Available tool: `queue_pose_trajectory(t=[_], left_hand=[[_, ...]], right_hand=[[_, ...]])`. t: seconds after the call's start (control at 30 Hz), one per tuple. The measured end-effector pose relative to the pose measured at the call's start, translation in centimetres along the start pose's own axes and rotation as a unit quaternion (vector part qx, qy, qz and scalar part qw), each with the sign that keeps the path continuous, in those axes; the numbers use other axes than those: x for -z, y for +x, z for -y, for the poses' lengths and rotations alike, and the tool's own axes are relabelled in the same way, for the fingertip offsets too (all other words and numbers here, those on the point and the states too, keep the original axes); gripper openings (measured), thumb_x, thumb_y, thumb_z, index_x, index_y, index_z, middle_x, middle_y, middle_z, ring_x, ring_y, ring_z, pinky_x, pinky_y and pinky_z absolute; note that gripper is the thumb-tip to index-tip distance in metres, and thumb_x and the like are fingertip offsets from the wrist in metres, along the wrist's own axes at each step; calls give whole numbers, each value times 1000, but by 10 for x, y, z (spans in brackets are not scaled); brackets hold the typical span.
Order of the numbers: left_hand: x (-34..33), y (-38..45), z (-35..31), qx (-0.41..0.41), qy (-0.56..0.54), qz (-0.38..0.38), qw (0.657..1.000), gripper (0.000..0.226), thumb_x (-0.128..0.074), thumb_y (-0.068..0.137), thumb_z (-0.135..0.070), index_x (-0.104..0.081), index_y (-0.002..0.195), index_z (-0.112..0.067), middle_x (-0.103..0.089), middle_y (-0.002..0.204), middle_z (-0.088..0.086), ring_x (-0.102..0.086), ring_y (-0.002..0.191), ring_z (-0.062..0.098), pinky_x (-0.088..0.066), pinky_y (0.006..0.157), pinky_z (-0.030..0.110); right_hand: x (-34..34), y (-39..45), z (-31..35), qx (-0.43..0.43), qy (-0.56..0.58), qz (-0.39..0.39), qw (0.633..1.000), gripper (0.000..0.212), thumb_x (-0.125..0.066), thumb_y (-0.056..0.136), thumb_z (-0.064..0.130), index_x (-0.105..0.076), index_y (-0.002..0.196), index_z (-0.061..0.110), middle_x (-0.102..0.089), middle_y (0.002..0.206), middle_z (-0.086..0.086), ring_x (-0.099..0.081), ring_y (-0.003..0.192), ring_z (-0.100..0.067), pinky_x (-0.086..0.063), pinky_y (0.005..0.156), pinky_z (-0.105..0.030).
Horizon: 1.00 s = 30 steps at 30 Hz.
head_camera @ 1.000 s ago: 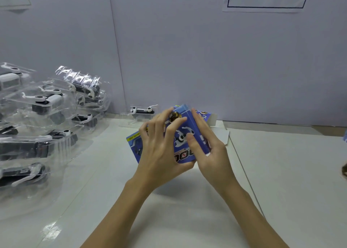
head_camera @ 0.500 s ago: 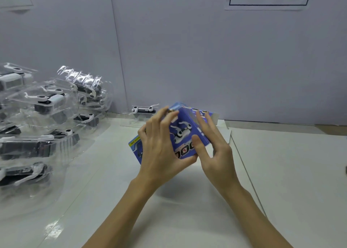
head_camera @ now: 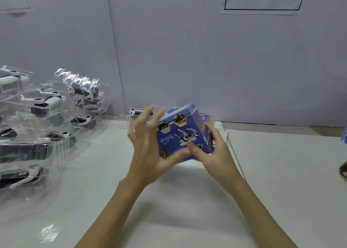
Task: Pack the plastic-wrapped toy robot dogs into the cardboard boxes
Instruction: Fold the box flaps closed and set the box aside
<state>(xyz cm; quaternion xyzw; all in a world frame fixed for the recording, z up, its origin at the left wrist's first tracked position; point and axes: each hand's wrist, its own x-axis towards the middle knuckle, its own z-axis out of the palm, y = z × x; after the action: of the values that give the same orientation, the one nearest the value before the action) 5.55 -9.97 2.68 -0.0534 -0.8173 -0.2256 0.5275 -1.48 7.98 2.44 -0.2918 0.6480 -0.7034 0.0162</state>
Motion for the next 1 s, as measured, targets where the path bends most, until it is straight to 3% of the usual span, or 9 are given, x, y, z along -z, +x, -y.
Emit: queue_pose_trajectory(t=[0.07,0.17,0.27,0.43,0.5,0.6,0.77,0.9,1.0], left_hand=[[6,4,9,219,-110,-62,968,73,-39,95,-77,-40,153,-32,-42,154,-4,-41,142,7,-35,116,51],[23,14,32,520,-348,7,780,82,-25,87,-93,-71,125,-37,-69,133,5,-70,111,24,-60,79,46],[32,12,39,578,-435,172,668,82,-39,77,-94,-81,112,-33,-77,118,10,-75,102,40,-62,68,51],[21,10,29,511,-508,103,686,48,-80,73,-50,-78,114,-24,-74,122,16,-76,98,32,-63,73,49],[20,11,25,470,-499,70,725,72,-78,62,-47,-66,131,-29,-71,118,9,-74,87,23,-60,63,36],[13,6,15,431,-462,95,769,94,-78,59,-43,-46,147,-41,-65,139,-1,-73,90,20,-59,64,35],[7,4,4,483,-481,186,708,60,-64,87,-69,-69,134,-32,-73,129,3,-76,102,27,-62,76,39],[6,1,12,482,-503,208,687,54,-65,93,-52,-62,142,-30,-71,134,2,-74,108,25,-62,82,36],[6,-1,15,474,-527,185,681,57,-69,91,-45,-61,144,-27,-70,135,3,-72,114,24,-61,85,34]], right_hand=[[11,3,2,17,9,-12,1000,68,-81,80,35,-50,140,34,-70,125,15,-70,117,-16,-64,85,-36],[25,7,10,38,64,52,996,64,-78,89,22,-50,140,49,-67,134,11,-66,124,-23,-62,86,-34],[39,6,11,31,47,181,982,85,-75,94,4,-36,154,50,-55,152,10,-59,134,-20,-56,100,-31],[46,9,13,-126,187,166,960,84,-43,91,-14,-49,150,44,-68,130,-7,-69,111,-33,-59,90,-59],[45,12,18,-166,286,128,935,58,-49,82,6,-70,133,23,-62,110,-15,-61,92,-34,-57,83,-52],[37,12,14,-199,233,53,950,41,-58,97,42,-71,128,19,-64,119,-12,-59,100,-40,-48,91,-49],[26,10,6,-155,139,-7,978,34,-61,101,40,-66,130,22,-76,122,-7,-75,105,-33,-59,86,-44],[28,11,-1,-114,111,-6,987,20,-66,98,41,-70,117,37,-77,119,-2,-78,99,-27,-64,73,-37],[28,11,-3,-108,100,16,989,40,-64,91,50,-60,130,42,-74,125,3,-75,108,-23,-63,76,-31]])
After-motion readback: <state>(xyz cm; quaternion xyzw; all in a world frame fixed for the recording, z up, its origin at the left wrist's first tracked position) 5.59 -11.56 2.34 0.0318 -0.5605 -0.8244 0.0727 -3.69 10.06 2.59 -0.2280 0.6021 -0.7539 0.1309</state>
